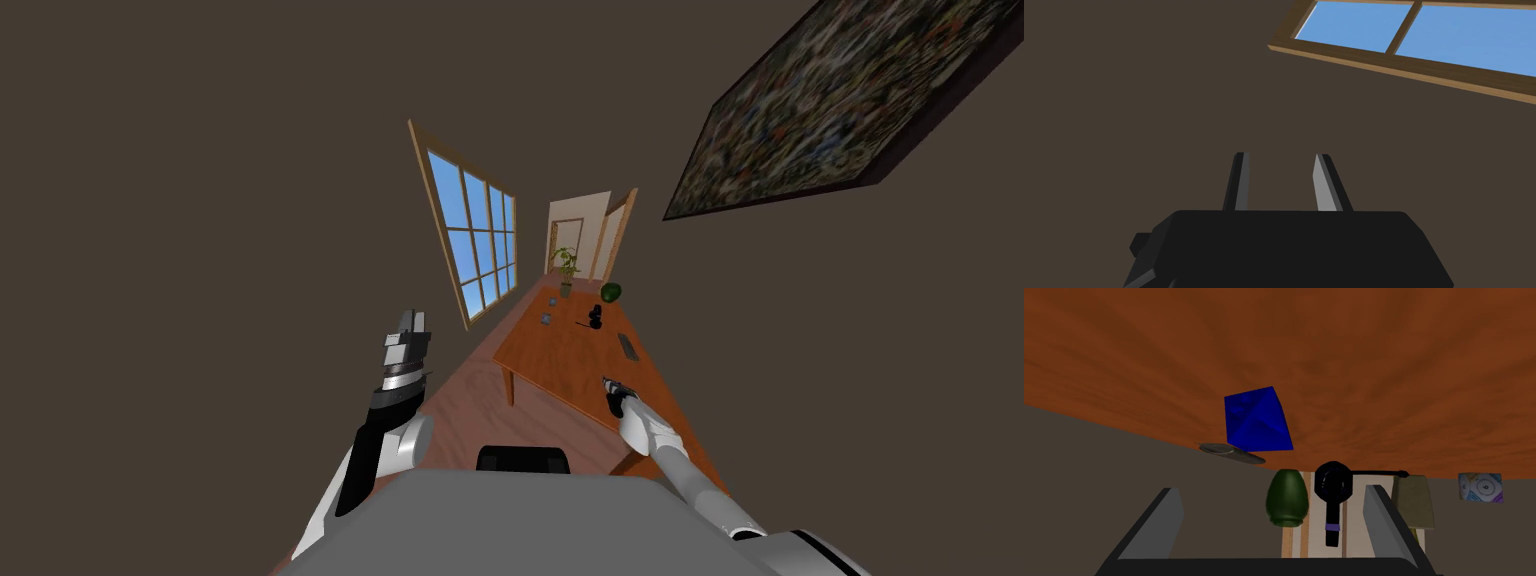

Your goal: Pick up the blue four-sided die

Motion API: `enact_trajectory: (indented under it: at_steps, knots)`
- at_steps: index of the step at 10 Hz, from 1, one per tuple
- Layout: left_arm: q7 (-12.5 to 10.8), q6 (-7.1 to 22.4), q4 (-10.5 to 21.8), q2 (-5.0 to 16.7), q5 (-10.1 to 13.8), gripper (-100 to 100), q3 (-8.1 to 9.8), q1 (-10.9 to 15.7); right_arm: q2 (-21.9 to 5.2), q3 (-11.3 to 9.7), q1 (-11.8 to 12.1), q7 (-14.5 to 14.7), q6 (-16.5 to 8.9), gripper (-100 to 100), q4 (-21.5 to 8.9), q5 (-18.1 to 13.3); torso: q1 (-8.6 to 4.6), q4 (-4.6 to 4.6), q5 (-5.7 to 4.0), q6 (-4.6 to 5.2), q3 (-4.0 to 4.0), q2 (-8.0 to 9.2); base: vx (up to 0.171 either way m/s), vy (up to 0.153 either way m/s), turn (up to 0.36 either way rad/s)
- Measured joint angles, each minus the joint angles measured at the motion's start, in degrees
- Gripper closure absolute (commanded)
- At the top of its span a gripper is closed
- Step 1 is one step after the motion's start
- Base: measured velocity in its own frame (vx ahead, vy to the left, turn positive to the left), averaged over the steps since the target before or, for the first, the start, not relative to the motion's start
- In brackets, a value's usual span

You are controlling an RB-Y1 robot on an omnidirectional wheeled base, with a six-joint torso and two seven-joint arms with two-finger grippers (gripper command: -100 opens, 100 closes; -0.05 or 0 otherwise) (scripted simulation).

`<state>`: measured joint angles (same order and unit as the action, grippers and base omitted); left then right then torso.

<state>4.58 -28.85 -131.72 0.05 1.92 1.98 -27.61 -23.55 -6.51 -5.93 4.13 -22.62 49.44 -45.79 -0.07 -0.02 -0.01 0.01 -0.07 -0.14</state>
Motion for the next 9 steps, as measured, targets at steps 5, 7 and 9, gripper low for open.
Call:
enact_trajectory:
  at_steps: [5,7,9]
  knots:
    - [0.00,0.00,0.00,0.00,0.00,0,0.00,-0.01,-0.14,-0.84,-1.96,0.60,-3.75,-100,-7.28,-3.08,0.06,-0.01,0.01,0.05,-0.01,0.00,0.023,-0.017,0.114]
    - [0.00,0.00,0.00,0.00,0.00,0,0.00,-0.01,-0.32,-1.31,-1.47,3.03,-5.23,-100,-7.67,-1.59,0.11,-0.01,0.02,0.03,0.00,0.01,0.024,-0.005,0.080]
    - [0.00,0.00,0.00,0.00,0.00,0,0.00,-0.01,0.27,-1.61,-1.98,1.66,-5.15,0,-10.06,-3.28,0.13,0.00,0.03,0.05,0.02,0.04,0.005,-0.001,0.005]
